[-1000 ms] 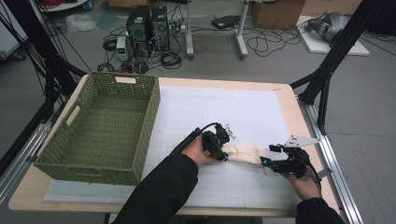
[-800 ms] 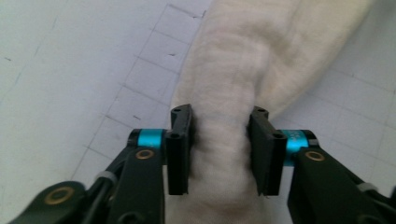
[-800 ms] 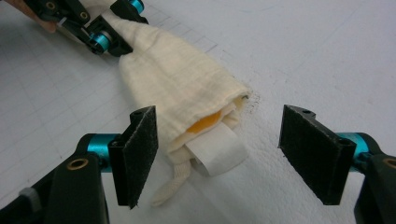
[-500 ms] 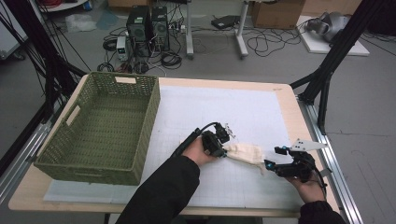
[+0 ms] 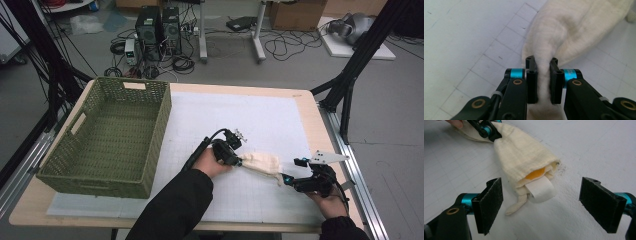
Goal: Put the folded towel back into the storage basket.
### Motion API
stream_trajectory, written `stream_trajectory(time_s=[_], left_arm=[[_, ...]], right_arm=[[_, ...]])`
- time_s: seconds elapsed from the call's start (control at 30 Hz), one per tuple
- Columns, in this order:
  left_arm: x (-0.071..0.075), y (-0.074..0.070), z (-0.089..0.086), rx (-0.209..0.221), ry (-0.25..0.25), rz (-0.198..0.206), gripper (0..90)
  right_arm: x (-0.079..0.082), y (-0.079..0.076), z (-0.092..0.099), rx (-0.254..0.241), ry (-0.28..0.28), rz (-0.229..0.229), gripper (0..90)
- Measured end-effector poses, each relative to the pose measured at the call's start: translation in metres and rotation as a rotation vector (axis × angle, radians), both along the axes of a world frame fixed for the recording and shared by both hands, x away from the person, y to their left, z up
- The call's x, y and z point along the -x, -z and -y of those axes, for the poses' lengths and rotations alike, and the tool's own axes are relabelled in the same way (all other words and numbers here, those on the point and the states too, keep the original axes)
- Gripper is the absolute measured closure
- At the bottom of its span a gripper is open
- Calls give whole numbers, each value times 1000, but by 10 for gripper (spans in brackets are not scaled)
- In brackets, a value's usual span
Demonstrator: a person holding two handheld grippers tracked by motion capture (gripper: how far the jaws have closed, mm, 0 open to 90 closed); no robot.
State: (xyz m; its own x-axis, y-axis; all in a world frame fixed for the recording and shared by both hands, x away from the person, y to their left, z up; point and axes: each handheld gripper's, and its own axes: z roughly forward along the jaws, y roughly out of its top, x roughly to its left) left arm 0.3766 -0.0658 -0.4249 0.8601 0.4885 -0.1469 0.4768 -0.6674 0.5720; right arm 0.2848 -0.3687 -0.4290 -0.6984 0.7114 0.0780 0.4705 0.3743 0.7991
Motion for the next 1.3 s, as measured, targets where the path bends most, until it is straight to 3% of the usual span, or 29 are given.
stream_trajectory(time_s=[0.13, 0.47, 0.93, 1.3], left_arm=[[-4, 1, -3, 26, -30, -45, 800], [-6, -3, -8, 62, -72, -107, 801], [-9, -9, -27, 192, -156, -176, 803], [-10, -14, -34, 214, -190, -172, 802]], right_arm=[[0, 0, -2, -5, -5, 3, 179], [-1, 0, -5, -6, -19, 13, 166], [-1, -1, -5, -29, -16, 18, 129], [-1, -1, -5, -25, -22, 21, 128]])
